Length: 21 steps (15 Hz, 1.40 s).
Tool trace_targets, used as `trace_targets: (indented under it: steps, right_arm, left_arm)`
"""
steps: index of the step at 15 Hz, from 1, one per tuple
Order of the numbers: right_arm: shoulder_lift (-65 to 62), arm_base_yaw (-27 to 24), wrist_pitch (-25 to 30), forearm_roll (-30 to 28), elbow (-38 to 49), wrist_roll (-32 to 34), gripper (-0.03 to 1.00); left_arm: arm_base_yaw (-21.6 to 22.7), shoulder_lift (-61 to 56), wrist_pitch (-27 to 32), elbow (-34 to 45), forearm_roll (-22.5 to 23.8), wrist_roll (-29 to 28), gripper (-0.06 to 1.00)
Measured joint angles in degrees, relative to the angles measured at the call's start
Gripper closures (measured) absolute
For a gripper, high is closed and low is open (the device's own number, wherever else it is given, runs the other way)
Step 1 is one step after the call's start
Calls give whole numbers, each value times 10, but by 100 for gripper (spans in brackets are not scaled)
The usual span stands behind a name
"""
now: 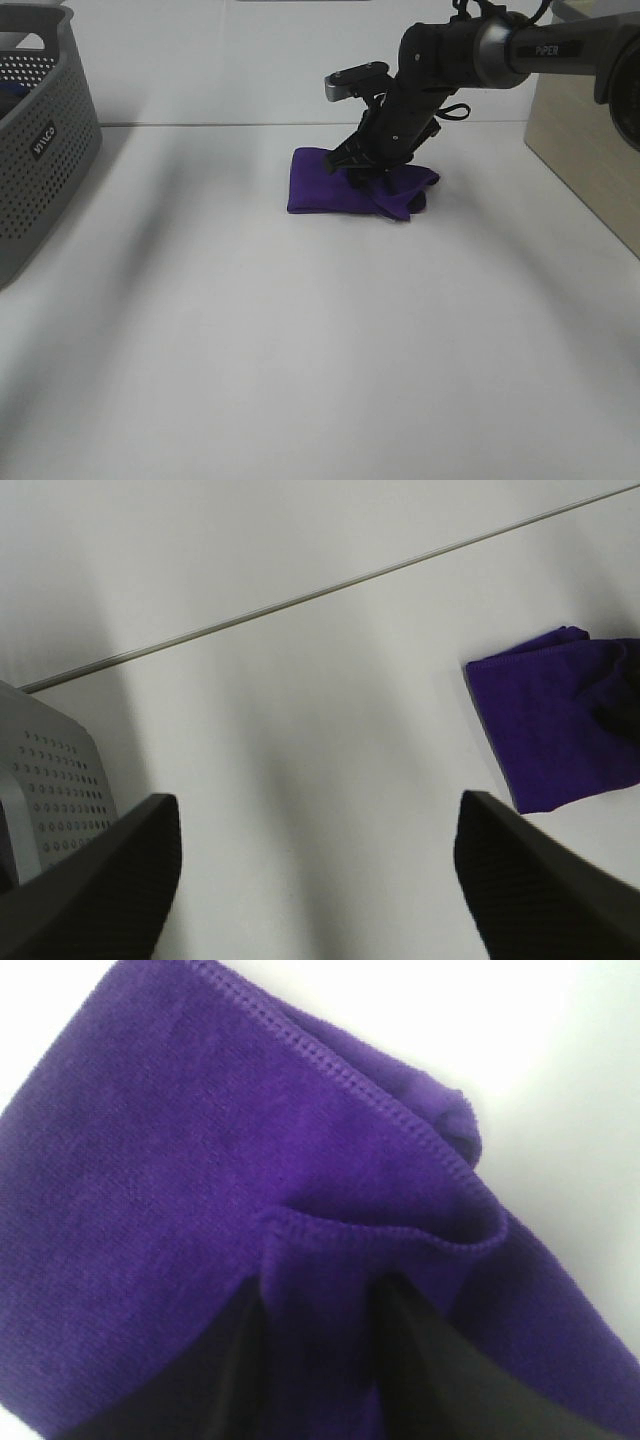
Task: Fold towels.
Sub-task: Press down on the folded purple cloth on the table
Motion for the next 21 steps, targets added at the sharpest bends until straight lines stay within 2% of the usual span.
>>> trace_targets:
  steps: [2,3,7,9,12,13,16,21]
  right_arm:
    - [-1,0,5,-13,0,0,88]
    - [-2,0,6,-16,0,0,93]
    - [-34,0,10,-18,0,3,93]
    - [-36,0,19,-15,0,9,85]
    - [-36,0,22,-21,0,9,57]
    - [-36,0,22,-34,0,10,52]
    - [-36,-12,23,-89,0,25,49]
    - [-36,-77,27,-119,0,77,49]
  left_arm:
    - [0,0,0,0,0,0,24]
    - [0,0,0,0,0,0,24]
    - [0,0,1,0,-1,0,24]
    - [0,0,1,0,-6,0,24]
    - [0,0,1,0,-11,0,24]
    - [0,0,1,0,-11,0,24]
    - [0,0,1,0,-11,0,24]
    - [0,0,1,0,-11,0,24]
